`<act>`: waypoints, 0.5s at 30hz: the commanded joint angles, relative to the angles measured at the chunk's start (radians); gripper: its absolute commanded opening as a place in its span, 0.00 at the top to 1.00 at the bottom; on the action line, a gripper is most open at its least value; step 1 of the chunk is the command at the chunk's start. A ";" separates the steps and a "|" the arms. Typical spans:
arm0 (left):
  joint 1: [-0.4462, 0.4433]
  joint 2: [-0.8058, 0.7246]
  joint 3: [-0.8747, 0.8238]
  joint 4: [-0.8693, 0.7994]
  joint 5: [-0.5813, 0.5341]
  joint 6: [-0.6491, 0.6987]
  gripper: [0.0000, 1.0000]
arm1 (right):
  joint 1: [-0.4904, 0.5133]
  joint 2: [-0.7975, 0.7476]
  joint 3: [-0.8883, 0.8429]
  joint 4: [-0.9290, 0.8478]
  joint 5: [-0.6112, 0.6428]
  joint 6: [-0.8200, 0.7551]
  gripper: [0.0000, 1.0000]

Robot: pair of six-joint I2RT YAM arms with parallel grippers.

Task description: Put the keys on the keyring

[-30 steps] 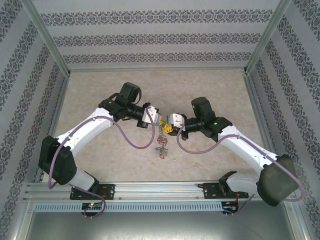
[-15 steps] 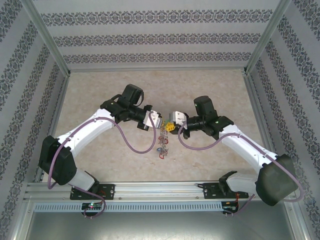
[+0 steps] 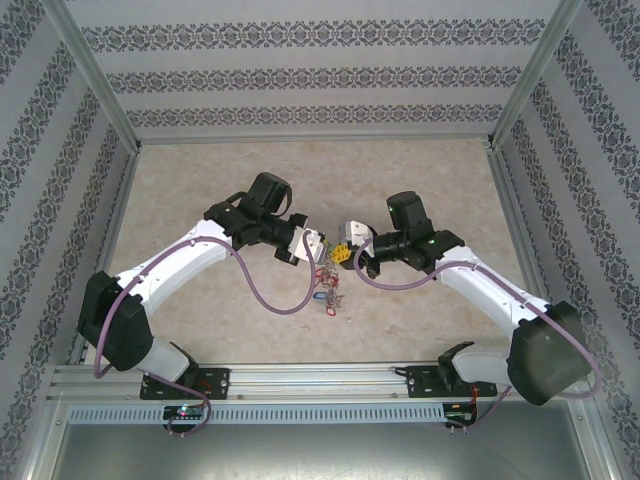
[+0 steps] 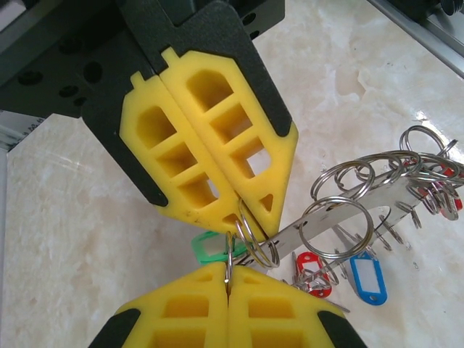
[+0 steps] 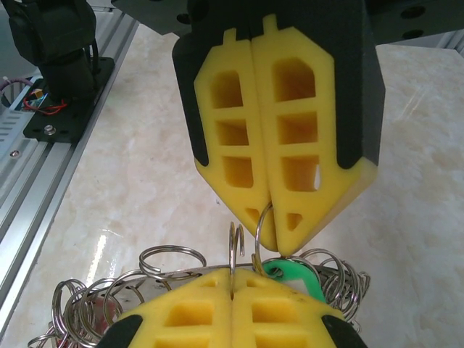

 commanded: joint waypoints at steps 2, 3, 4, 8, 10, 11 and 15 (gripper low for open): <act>-0.016 -0.026 0.011 -0.017 0.022 -0.002 1.00 | -0.006 0.014 0.039 0.010 -0.069 0.006 1.00; -0.017 -0.024 0.018 -0.029 0.024 0.006 1.00 | -0.005 0.016 0.038 0.010 -0.066 0.006 1.00; -0.017 -0.023 0.023 -0.037 0.030 0.010 1.00 | -0.005 0.019 0.037 0.010 -0.065 0.006 1.00; -0.026 -0.018 0.027 -0.057 0.016 0.040 1.00 | -0.016 0.030 0.037 0.024 -0.063 0.032 1.00; -0.036 -0.012 0.030 -0.068 0.001 0.052 1.00 | -0.022 0.030 0.037 0.026 -0.064 0.037 1.00; -0.039 -0.010 0.032 -0.076 0.000 0.058 1.00 | -0.027 0.029 0.037 0.027 -0.066 0.038 1.00; -0.051 -0.003 0.034 -0.085 -0.016 0.074 1.00 | -0.037 0.033 0.041 0.025 -0.075 0.049 1.00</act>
